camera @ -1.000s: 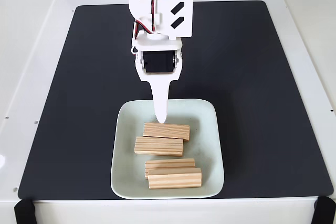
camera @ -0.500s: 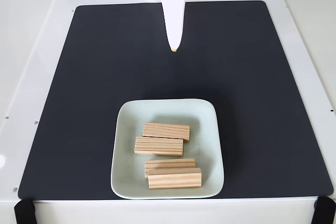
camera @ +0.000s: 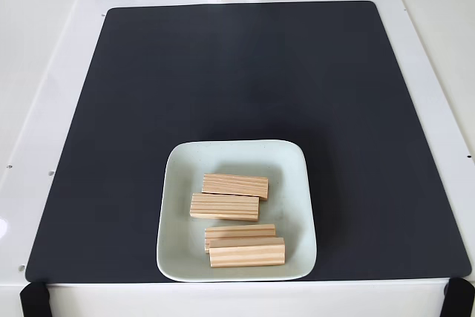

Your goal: Pick up the wooden block and place them on the plate.

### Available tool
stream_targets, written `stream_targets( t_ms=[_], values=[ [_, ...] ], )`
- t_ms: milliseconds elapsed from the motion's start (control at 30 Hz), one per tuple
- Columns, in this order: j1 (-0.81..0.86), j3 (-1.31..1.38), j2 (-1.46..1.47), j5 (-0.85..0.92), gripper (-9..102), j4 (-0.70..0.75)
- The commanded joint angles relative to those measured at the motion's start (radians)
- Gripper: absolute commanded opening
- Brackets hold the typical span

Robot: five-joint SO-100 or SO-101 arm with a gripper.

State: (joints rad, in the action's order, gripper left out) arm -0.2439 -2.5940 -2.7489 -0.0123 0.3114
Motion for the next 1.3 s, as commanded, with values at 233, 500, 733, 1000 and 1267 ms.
stream_targets(
  t_ms=[233,500,733,1000,1267],
  values=[
    [0.014,-0.284,-0.4,-0.106,0,-0.225],
    [0.052,-0.463,-0.614,-0.146,0,-0.201],
    [0.058,-0.463,-0.623,-0.13,0,0.233],
    [0.132,-0.535,-0.627,-0.13,0,0.499],
    [0.173,-0.545,-0.629,-0.137,0,0.577]
  ],
)
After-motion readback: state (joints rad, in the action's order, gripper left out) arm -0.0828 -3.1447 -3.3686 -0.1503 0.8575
